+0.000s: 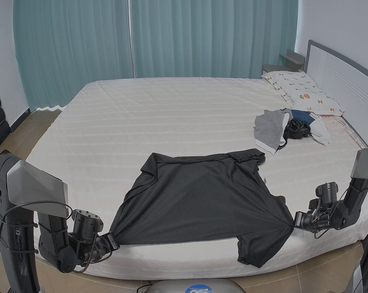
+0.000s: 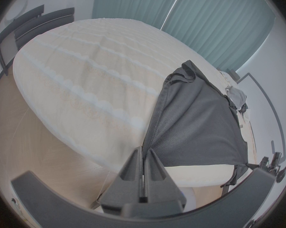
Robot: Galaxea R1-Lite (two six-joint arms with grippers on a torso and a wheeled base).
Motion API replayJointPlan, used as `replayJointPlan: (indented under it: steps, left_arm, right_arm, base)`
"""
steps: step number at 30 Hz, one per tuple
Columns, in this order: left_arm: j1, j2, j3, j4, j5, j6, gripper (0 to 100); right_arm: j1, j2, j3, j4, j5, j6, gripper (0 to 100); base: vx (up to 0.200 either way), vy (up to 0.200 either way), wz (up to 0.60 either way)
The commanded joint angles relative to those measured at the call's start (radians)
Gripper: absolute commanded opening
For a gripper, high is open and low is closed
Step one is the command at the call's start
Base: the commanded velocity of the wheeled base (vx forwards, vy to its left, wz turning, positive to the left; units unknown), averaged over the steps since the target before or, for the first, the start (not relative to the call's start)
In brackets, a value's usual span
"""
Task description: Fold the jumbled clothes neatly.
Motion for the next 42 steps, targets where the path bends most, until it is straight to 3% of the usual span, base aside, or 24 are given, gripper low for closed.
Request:
replayJointPlan:
  steps: [1, 12, 24, 25, 32, 35, 37, 40, 41, 42]
  left_arm:
    - [-0.013, -0.008, 0.043, 0.016, -0.004, 0.032, 0]
    - [-0.074, -0.065, 0.048, 0.190, -0.024, 0.046, 0]
    - [-0.068, -0.042, -0.018, 0.167, -0.025, 0.018, 0]
    - [-0.068, -0.036, -0.018, 0.167, -0.025, 0.018, 100]
    - [-0.062, -0.033, -0.012, 0.165, -0.024, 0.018, 100]
    - [-0.042, -0.063, -0.017, 0.165, -0.022, 0.019, 100]
    - [-0.017, -0.123, -0.024, 0.165, -0.024, 0.019, 100]
    - [-0.005, -0.155, -0.040, 0.165, -0.025, 0.018, 100]
    - [0.020, -0.191, -0.080, 0.165, -0.027, 0.001, 100]
    - [0.023, -0.197, -0.094, 0.165, -0.030, -0.022, 100]
  right_arm:
    - [-0.045, -0.090, 0.030, 0.063, 0.003, -0.075, 0]
    - [-0.075, -0.107, 0.053, 0.132, -0.048, -0.209, 0]
    - [-0.058, -0.006, 0.015, 0.087, -0.051, -0.202, 0]
    - [-0.058, 0.002, 0.016, 0.078, -0.051, -0.202, 100]
    - [-0.049, -0.010, 0.021, 0.041, -0.051, -0.173, 100]
    - [-0.052, -0.073, 0.012, 0.038, -0.042, -0.102, 100]
    - [-0.048, -0.119, -0.018, 0.033, -0.034, -0.019, 100]
    - [-0.043, -0.131, -0.034, 0.032, -0.019, 0.033, 100]
    - [0.000, -0.124, -0.064, 0.032, 0.012, 0.143, 100]
    - [0.021, -0.115, -0.082, 0.030, 0.019, 0.200, 100]
  base:
    - [0.000, 0.000, 0.00]
    - [0.000, 0.000, 0.00]
    - [0.000, 0.000, 0.00]
    - [0.000, 0.000, 0.00]
    - [0.000, 0.000, 0.00]
    - [0.000, 0.000, 0.00]
    - [0.000, 0.000, 0.00]
    - [0.000, 0.000, 0.00]
    - [0.000, 0.000, 0.00]
    - [0.000, 0.000, 0.00]
